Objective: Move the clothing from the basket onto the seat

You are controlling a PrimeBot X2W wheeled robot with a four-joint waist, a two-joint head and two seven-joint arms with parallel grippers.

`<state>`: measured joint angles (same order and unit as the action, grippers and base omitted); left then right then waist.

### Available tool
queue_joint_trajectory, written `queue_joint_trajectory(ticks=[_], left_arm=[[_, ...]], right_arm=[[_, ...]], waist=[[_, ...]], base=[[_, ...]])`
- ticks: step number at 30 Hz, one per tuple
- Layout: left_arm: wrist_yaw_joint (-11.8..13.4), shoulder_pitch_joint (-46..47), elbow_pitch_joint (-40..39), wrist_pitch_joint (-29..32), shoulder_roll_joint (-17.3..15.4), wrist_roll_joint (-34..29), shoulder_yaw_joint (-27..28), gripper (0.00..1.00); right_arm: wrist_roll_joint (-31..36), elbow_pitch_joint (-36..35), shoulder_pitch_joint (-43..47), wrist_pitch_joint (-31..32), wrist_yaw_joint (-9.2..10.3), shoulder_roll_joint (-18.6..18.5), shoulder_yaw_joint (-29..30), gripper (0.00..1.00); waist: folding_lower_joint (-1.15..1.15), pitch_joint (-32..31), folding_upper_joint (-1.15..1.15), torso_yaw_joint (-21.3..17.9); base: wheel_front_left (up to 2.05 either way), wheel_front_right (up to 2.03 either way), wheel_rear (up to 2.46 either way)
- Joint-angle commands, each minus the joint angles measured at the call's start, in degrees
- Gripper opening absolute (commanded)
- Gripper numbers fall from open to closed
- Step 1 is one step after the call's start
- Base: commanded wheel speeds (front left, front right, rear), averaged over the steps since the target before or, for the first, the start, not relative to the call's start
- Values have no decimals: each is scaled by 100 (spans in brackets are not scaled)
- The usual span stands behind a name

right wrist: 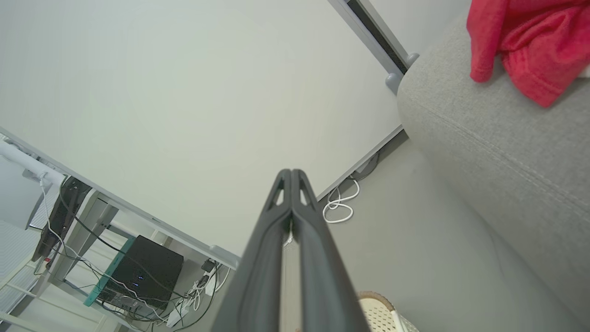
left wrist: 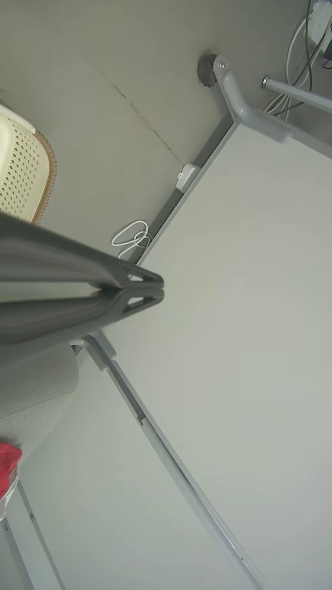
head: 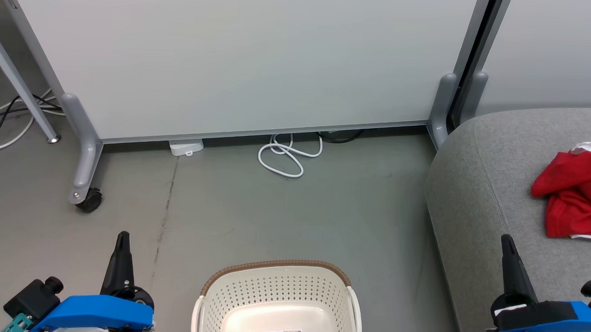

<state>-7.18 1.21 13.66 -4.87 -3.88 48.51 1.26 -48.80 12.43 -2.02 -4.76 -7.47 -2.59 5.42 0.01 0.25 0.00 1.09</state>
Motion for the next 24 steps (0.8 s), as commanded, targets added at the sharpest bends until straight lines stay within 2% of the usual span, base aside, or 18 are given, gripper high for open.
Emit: queue_joint_trajectory(ticks=[1, 24], left_arm=[[-19, 164, -53, 37, -14, 173, 50, 0], [-30, 307, -23, 426, 15, 1694, 215, 0]], right_arm=[[-175, -50, -177, 46, -2, -24, 17, 0], [-1681, 23, -278, 437, -3, -31, 53, 0]], waist=[[0, 0, 0, -1], [-1, -2, 0, -32]], base=[[0, 0, 0], [0, 0, 0]])
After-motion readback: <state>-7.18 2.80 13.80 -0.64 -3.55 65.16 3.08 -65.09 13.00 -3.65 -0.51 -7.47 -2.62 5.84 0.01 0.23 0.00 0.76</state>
